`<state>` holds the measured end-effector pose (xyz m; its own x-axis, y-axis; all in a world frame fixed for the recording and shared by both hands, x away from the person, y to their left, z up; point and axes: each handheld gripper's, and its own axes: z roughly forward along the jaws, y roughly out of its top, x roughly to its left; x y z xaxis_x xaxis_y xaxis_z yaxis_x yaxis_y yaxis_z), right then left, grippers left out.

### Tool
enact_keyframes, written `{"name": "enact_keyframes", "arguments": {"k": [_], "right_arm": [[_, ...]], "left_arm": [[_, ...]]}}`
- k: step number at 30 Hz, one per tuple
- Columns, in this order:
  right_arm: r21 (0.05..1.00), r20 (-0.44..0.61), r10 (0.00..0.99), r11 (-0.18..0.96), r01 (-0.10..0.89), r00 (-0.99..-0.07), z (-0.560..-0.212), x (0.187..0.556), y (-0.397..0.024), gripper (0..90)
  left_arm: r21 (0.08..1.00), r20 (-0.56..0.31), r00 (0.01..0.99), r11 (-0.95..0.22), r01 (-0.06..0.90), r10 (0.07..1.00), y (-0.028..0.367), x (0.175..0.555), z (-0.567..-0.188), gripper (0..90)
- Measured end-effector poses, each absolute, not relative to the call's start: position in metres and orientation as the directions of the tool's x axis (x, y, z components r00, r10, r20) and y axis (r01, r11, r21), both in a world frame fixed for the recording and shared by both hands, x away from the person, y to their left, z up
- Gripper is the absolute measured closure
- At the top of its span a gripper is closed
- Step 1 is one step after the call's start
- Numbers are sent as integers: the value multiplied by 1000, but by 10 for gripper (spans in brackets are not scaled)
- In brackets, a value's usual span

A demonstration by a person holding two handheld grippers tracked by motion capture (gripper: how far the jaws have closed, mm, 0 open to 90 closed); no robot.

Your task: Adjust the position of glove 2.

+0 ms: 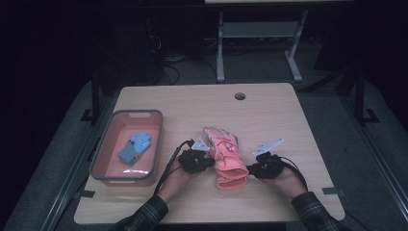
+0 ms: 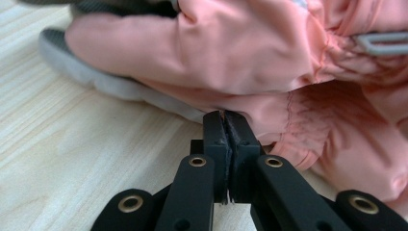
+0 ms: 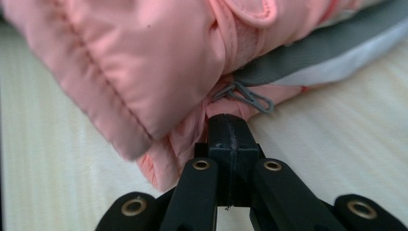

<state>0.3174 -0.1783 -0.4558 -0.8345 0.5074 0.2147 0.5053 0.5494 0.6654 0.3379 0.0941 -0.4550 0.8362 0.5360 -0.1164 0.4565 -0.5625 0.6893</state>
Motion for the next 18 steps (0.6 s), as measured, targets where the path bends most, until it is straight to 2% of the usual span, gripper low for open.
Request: {"name": "enact_keyframes", "arguments": {"k": [8, 13, 18], "right_arm": [[675, 253, 451, 551, 490, -856, -459, 290, -168, 900], [675, 241, 414, 578, 458, -878, -461, 273, -156, 900], [673, 227, 418, 586, 452, -880, -458, 268, -157, 900]], "left_arm": [[688, -130, 858, -577, 439, 497, 91, 338, -455, 878], [694, -162, 859, -563, 449, 486, 88, 336, -455, 884], [692, -166, 856, -561, 455, 490, 91, 338, -453, 883]]}}
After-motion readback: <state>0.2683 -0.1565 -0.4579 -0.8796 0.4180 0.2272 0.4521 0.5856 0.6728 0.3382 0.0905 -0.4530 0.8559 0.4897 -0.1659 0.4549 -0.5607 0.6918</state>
